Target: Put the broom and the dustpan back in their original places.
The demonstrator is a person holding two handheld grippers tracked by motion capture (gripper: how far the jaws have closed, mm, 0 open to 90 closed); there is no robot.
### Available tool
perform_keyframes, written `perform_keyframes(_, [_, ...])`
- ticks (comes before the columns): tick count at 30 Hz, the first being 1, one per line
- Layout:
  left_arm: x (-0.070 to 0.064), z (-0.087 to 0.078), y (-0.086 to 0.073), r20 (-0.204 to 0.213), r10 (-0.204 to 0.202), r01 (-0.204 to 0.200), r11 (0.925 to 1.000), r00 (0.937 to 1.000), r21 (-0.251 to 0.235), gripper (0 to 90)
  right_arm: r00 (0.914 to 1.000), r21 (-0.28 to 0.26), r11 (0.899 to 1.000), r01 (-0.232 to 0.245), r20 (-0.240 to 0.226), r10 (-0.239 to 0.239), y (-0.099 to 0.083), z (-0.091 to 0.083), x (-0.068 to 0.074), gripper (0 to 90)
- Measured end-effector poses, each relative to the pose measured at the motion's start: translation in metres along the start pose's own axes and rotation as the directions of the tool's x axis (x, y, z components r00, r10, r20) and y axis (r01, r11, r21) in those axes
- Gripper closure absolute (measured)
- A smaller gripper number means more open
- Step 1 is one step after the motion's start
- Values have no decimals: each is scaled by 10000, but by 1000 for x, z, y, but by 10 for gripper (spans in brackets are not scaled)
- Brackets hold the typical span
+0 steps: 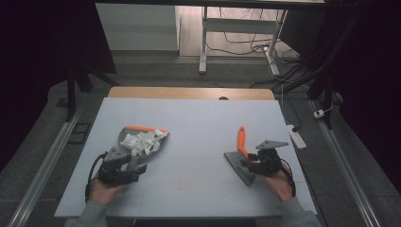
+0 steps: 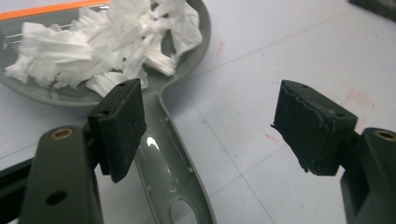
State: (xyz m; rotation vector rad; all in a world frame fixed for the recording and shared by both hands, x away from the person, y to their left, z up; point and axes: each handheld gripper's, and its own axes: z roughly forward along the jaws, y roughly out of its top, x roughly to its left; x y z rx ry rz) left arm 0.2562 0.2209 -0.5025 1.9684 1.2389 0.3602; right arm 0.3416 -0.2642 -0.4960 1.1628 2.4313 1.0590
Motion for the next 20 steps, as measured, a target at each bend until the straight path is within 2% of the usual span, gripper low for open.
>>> perform_keyframes(5, [1,-3,-5,320,265,-268,9996,9991,88,258,9998,-190,9997,180,29,-180,-13,-11,3,536])
perform_keyframes(9, [1,-1,-8,619,381,-392,9991,9974,166,265,9996,-267,9993,261,78,-259,-21,-21,0,542])
perform_keyframes(14, [-1,-1,-7,692,440,-460,9986,9966,267,276,9993,-513,9981,338,174,-329,-27,-27,-5,542])
perform_keyframes(20, [-1,-1,-8,651,412,-434,9985,9970,330,276,9978,-793,9946,667,11,-669,-26,-27,-2,542])
